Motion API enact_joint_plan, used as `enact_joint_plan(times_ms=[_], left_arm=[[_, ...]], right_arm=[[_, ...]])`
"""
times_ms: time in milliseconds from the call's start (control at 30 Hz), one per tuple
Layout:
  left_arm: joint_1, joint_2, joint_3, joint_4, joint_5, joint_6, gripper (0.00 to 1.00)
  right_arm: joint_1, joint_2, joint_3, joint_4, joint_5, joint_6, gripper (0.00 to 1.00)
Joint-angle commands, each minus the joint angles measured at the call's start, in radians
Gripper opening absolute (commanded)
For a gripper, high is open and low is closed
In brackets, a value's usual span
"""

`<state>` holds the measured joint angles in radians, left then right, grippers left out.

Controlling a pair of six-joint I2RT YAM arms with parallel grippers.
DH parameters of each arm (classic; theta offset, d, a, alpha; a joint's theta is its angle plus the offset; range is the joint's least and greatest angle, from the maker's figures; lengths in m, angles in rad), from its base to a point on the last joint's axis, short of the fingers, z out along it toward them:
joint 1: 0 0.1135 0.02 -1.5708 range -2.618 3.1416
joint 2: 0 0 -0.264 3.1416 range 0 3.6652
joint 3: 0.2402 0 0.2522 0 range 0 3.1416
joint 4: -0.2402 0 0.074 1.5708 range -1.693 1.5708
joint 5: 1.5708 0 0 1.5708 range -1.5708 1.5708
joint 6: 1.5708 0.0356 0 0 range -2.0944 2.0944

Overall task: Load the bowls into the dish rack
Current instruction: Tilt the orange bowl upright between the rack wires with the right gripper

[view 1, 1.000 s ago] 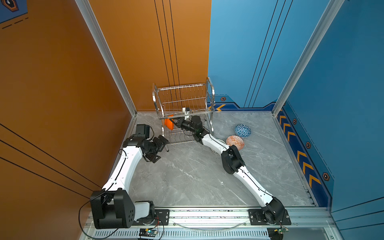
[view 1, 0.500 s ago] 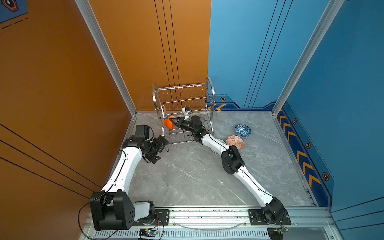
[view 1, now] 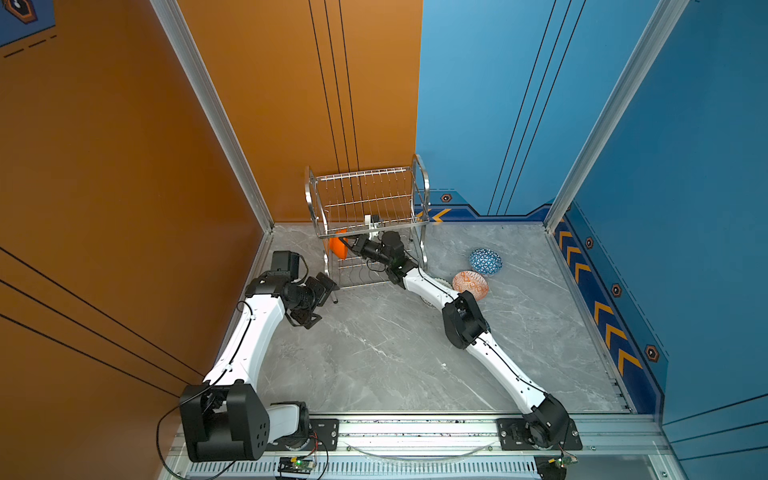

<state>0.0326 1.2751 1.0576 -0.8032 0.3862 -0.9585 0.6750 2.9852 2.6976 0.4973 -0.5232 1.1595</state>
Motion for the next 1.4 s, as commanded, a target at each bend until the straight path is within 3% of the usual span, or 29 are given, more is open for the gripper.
enact_joint_plan(times_ms=[0, 100, 1367], left_arm=[[0.004, -0.024, -0.021, -0.027, -0.013, 0.002, 0.98], [0.006, -0.026, -0.021, -0.032, -0.011, 0.005, 0.98], [0.013, -0.134, -0.089, -0.038, -0.004, -0.008, 0.98]], right_arm=[[-0.01, 0.06, -0.001, -0.149, -0.023, -0.038, 0.15], [-0.016, 0.058, -0.002, -0.16, -0.035, -0.043, 0.2], [-0.014, -0.067, -0.004, -0.353, -0.047, -0.237, 0.3]])
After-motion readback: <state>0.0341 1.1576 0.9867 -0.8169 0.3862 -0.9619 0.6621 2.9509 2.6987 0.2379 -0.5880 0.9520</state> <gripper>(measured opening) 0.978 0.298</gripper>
